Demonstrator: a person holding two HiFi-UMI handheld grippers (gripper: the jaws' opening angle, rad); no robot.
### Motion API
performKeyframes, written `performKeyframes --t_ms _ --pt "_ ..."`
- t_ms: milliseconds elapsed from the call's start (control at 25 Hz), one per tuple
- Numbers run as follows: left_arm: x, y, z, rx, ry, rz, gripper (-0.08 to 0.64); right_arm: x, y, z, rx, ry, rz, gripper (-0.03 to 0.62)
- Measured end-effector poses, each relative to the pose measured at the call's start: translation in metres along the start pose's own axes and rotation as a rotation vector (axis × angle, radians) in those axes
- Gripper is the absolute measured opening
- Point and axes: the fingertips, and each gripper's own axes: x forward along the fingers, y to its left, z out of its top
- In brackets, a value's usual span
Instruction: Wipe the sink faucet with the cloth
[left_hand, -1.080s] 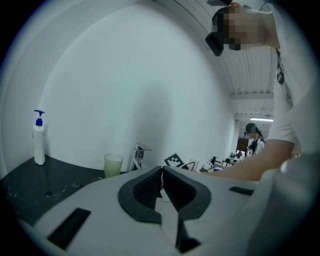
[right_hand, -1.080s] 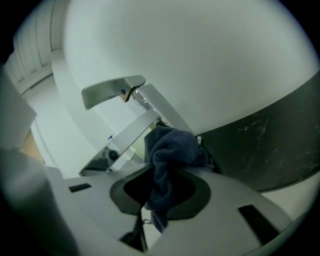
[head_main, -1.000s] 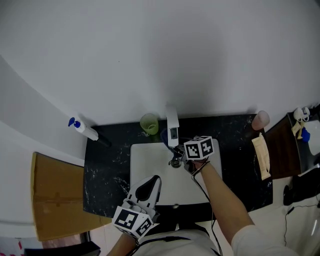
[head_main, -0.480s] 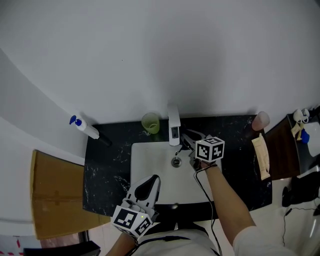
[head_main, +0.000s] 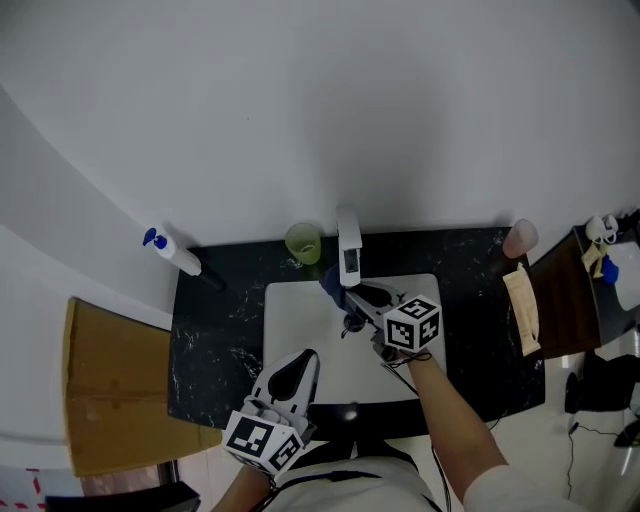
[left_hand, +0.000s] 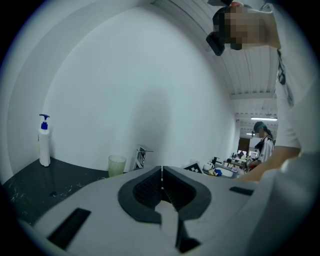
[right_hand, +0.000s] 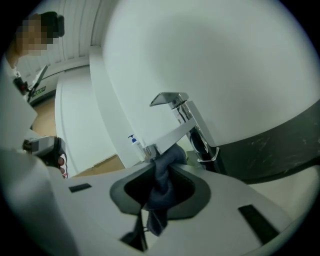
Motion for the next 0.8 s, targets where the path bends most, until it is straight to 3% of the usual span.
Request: performKeyframes --t_ms 280,560,800 --pt "-0.006 -0.007 -0.007 -0.001 -0.028 -0.026 0.011 -0.039 0.013 0.003 0.031 -0.060 -0.014 0.072" --pt "-0.009 -0.013 0.004 0.005 -0.022 -0.018 0.011 -0.064 0.051 0.046 -0.036 -0.155 0.018 0.072" --pt "-0.010 -0.023 0.009 0.016 -0.046 -0.039 0.011 -0.040 0.026 0.045 -0.094 -0.045 -0.127 0.072"
